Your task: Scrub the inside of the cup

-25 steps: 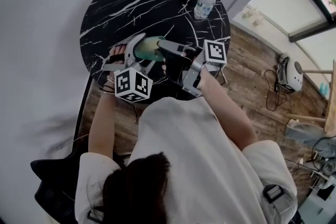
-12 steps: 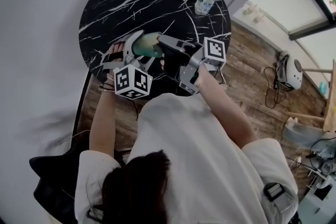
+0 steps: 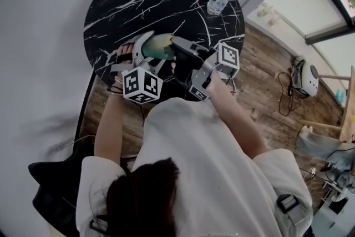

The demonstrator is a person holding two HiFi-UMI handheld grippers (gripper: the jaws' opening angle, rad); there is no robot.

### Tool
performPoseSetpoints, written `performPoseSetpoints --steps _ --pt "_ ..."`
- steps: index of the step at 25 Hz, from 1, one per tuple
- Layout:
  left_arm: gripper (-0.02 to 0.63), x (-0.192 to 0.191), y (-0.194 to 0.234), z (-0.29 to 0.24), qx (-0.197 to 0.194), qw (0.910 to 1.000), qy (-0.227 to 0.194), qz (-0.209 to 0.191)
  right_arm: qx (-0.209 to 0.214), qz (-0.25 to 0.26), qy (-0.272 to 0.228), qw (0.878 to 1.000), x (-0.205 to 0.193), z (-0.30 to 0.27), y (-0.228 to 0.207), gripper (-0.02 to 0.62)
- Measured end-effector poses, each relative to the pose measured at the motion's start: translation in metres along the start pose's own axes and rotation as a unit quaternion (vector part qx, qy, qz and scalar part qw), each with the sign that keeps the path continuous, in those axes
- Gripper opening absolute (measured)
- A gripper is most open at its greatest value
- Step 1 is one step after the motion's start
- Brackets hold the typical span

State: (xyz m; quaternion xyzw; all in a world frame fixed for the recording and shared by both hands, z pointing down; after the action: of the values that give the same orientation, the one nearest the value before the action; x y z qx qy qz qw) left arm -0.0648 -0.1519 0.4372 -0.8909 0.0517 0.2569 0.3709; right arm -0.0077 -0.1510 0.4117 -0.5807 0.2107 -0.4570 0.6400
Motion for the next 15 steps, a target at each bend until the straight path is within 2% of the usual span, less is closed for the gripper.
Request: performPoseSetpoints --steps 15 --pt "0.356 0.000 -0.002 -0.005 0.006 0.9995 0.003 0.031 -0.004 -0.015 -0.046 0.999 0.011 0.013 -0.006 0.051"
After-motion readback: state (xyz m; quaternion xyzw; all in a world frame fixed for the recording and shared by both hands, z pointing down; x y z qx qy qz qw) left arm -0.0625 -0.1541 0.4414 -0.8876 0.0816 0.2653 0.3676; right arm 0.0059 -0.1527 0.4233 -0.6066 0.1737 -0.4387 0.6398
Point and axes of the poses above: the fingertips, and each gripper's own axes: z backward along the fingers, y to its left, x out of its top, the point moved 2 cm from there along z, backward along the fingers, and after that the axes turned 7 degrees about y, right-handed, at the moved point
